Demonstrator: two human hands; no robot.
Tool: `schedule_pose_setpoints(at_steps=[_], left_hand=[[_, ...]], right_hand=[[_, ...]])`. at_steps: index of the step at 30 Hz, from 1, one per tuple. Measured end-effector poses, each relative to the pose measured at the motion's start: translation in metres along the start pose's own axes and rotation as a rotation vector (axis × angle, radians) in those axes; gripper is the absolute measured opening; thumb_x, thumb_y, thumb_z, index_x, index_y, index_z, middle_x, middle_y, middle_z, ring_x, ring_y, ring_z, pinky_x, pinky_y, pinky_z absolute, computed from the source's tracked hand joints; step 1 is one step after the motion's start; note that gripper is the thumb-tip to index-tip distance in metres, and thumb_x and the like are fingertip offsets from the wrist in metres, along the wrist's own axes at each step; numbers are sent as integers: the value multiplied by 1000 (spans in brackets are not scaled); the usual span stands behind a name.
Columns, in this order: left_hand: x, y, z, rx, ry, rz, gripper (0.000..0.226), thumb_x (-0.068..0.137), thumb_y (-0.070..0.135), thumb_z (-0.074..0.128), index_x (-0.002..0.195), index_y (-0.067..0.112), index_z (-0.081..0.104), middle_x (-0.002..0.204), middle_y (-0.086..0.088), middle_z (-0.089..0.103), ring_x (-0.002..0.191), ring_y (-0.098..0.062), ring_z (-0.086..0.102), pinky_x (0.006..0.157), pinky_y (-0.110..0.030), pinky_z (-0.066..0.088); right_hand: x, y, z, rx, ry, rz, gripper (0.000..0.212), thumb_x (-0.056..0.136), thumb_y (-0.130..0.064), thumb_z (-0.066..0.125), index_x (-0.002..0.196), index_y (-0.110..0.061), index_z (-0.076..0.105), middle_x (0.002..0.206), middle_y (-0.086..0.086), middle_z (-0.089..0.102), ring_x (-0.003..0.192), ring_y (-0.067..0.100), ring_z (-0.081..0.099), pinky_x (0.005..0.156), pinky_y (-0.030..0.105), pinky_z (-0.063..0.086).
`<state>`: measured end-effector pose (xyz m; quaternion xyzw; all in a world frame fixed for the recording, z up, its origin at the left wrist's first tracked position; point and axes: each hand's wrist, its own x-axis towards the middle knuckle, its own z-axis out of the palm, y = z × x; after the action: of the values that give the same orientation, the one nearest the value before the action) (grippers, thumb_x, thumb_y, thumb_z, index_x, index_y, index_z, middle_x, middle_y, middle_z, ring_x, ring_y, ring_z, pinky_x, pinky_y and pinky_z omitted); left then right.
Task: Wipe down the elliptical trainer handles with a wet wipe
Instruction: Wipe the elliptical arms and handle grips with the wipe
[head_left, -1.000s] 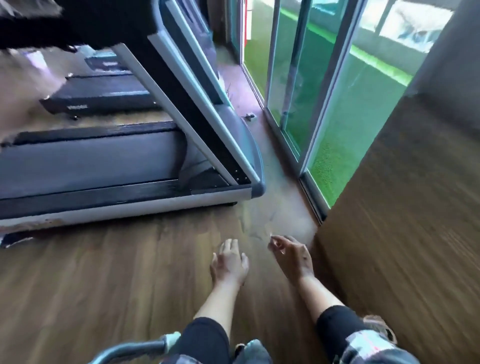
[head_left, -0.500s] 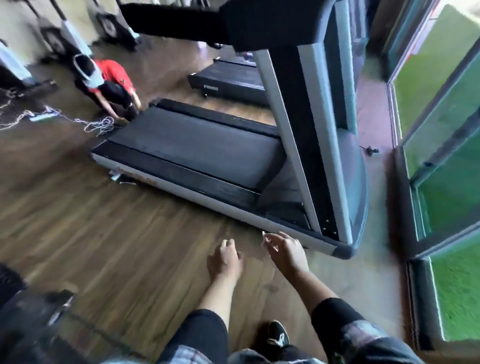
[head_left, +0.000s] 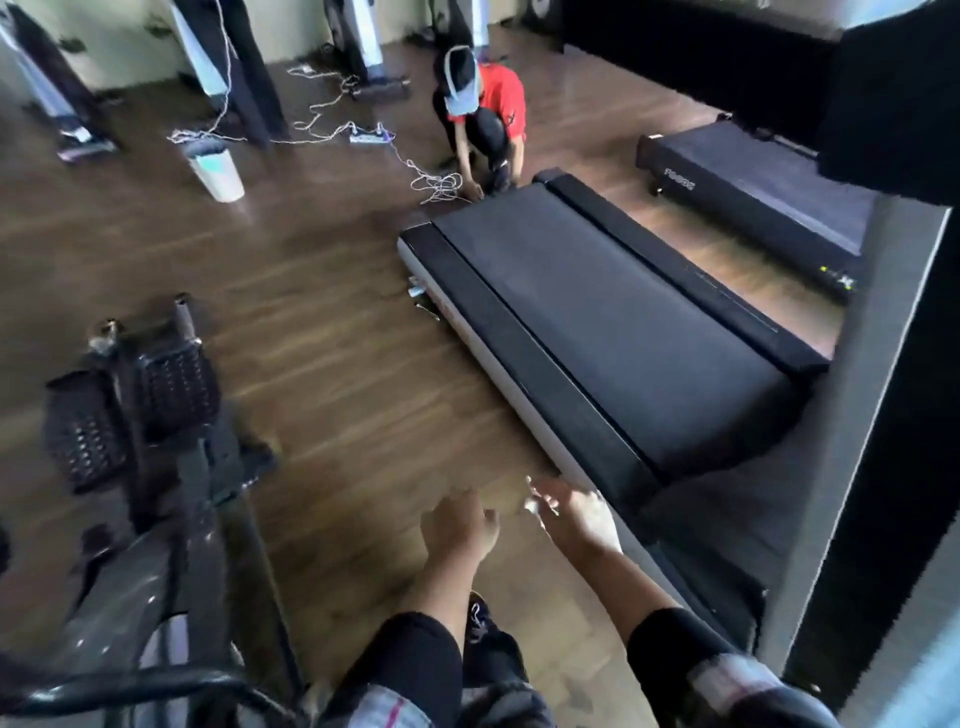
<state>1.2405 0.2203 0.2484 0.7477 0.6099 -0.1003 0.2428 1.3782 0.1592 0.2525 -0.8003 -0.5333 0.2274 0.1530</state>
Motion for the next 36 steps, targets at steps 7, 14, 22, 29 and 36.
schedule_pose_setpoints(at_steps=[7,14,22,29,36], left_hand=[[102,-19,-63,-53,42,-120,38,98,32,44,129,15,55,134,-6,55,126,-23,51,100,-32,42],[174,-61,-117,-110,65,-286,39,95,36,42,129,22,55,135,-1,53,128,-20,48,99,-32,43],[271,-130,-187,-316,165,-595,42,95,32,44,135,18,50,137,-4,52,127,-23,50,103,-34,41],[316,-179,-248,-376,213,-872,32,100,23,37,124,12,55,125,-7,58,114,-25,57,90,-37,47],[327,-248,-276,-528,286,-1178,38,98,30,35,129,17,53,128,-5,58,115,-24,58,93,-35,46]], right_hand=[[131,-54,4,14,-41,-100,20,91,-30,55,106,-34,68,102,-5,66,93,17,62,87,28,44],[236,-122,10,-15,-152,-240,18,89,-30,54,98,-34,70,100,-5,67,93,20,61,83,29,42],[383,-227,41,-98,-306,-577,40,83,-45,31,91,-29,67,90,2,70,87,27,62,78,30,42],[477,-327,74,-222,-452,-859,31,98,-40,36,109,-37,65,105,-5,69,102,25,61,95,31,36],[511,-431,116,-46,-596,-1077,14,91,-29,56,87,-26,69,82,-2,65,78,22,63,74,36,49]])
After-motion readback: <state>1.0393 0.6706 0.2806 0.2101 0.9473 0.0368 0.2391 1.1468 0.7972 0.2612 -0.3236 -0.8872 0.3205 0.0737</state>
